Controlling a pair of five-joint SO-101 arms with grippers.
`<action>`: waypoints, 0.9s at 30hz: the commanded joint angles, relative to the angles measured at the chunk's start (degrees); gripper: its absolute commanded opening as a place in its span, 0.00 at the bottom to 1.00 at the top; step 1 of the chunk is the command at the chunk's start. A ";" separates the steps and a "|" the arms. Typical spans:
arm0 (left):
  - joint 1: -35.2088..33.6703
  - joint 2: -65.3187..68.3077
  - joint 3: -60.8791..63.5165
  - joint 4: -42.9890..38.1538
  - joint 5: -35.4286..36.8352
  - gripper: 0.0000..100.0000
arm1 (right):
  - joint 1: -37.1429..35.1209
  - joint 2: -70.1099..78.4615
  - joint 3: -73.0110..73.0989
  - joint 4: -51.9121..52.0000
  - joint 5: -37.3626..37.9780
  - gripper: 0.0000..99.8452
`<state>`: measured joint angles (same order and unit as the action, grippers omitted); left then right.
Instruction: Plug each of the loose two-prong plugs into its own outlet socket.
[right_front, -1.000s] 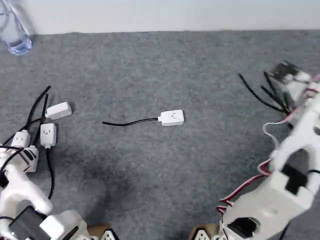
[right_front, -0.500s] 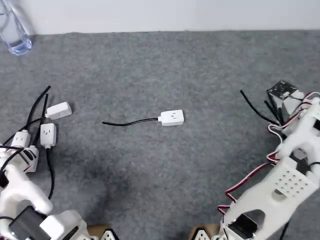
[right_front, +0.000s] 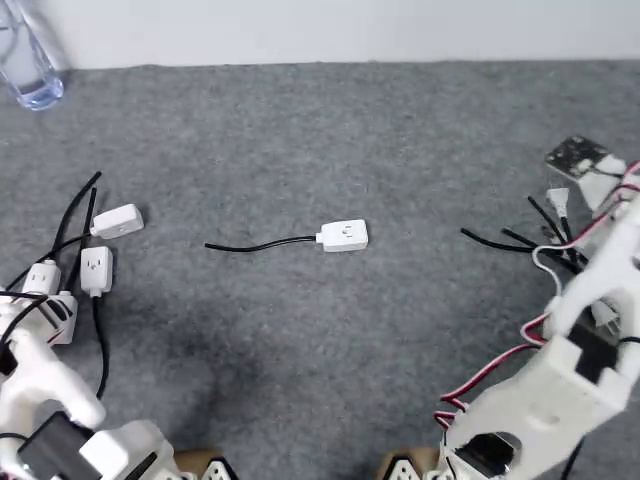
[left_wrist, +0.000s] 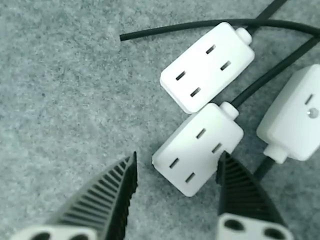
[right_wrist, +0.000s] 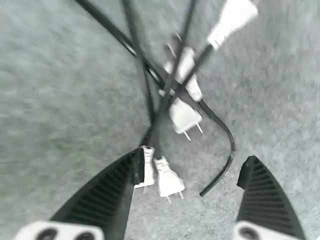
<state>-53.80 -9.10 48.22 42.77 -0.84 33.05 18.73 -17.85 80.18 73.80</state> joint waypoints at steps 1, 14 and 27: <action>0.53 -0.44 0.13 -0.79 -0.18 0.25 | -4.26 -7.08 -1.49 4.44 -4.31 0.29; 25.32 -13.98 -15.52 25.14 -0.26 0.25 | -18.86 -9.63 6.86 9.89 -29.98 0.29; 52.92 -26.99 -23.34 24.44 -4.66 0.25 | -24.13 -9.80 27.87 -7.43 -43.25 0.29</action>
<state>-6.33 -36.70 25.45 69.32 -1.63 9.32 12.04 7.12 78.51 32.57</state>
